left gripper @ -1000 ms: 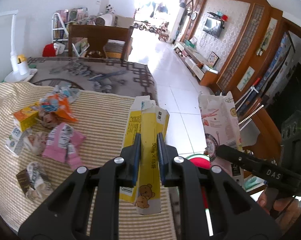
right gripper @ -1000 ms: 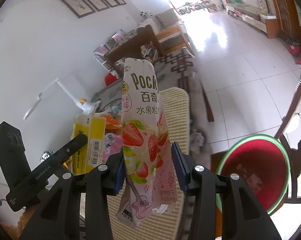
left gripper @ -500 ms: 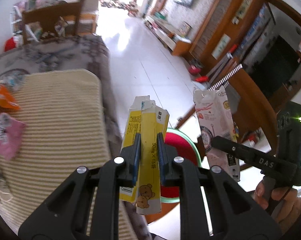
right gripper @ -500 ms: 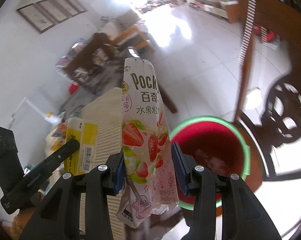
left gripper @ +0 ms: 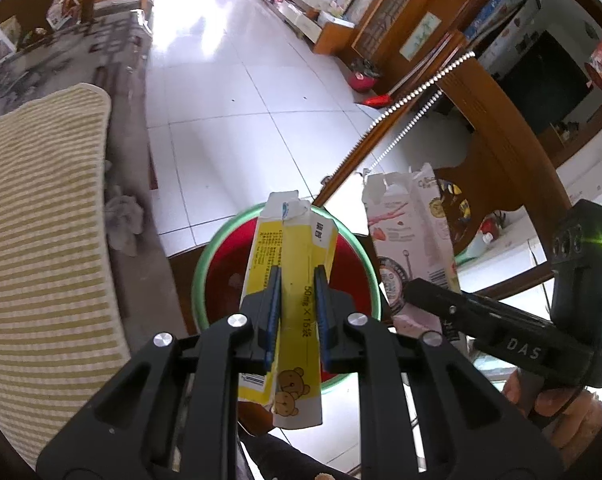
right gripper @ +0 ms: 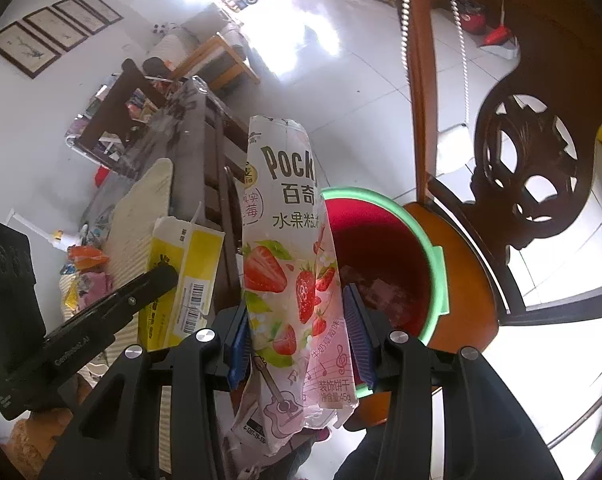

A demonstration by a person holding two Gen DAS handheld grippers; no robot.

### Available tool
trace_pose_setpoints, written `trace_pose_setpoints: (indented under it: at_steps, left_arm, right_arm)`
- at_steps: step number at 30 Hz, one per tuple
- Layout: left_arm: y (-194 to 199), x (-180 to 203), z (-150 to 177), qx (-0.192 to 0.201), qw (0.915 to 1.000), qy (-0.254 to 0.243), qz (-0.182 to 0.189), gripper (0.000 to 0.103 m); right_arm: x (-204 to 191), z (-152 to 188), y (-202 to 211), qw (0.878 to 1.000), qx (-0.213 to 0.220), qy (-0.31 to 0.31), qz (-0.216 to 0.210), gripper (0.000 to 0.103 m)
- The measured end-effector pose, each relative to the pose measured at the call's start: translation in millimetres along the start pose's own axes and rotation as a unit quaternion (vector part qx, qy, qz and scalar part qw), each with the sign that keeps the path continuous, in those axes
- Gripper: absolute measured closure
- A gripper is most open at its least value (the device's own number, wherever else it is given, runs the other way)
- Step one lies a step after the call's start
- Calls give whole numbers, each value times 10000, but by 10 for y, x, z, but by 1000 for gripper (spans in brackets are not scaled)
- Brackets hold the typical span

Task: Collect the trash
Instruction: 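Lift both items and carry them over the red bucket, then open both tools to drop the yellow box and Pocky bag into the bucket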

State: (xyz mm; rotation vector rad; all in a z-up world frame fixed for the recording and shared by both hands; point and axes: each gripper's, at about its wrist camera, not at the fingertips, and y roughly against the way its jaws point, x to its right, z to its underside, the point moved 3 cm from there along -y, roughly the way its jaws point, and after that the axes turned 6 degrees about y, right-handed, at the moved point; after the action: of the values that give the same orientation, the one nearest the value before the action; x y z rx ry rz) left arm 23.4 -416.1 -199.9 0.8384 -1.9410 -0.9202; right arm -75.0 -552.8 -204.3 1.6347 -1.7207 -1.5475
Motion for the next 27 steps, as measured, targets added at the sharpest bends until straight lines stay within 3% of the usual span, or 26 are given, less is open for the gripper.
trace_pose_setpoints:
  at_steps: [1,2,3,5,7,15,21,27]
  left_arm:
    - [-8,4,1,-3,10000,1,-9,87]
    - [-13,10,-9,12,10000,14,-7,79]
    - [-13,13,-15,22,10000,34,19,62]
    - [31,0,-18,142,9998,75,66,49]
    - [65,6,-23,197,9998,10,44,48]
    - [243,-129,-36,395,9991,146,-81,40]
    - [584,-496,4,752,9949,562,-374,37]
    - [1085,-1131,192,1204,9790,1366,-919,35]
  right_arm:
    - [26,-1,-4,10000,2,-30,22,56]
    - [37,-7,-9,10000,3,-53,38,55]
    - [63,-11,-9,9999,8,-94,72,54]
    - [99,-14,-11,9998,18,-186,98,49]
    - [132,-14,-7,9996,48,-266,114,42]
    - [12,-60,-16,9998,82,-128,116,39]
    - [-564,-91,-102,9973,-39,737,-43,39]
    - [-1295,-17,-318,9850,-353,1612,-511,39]
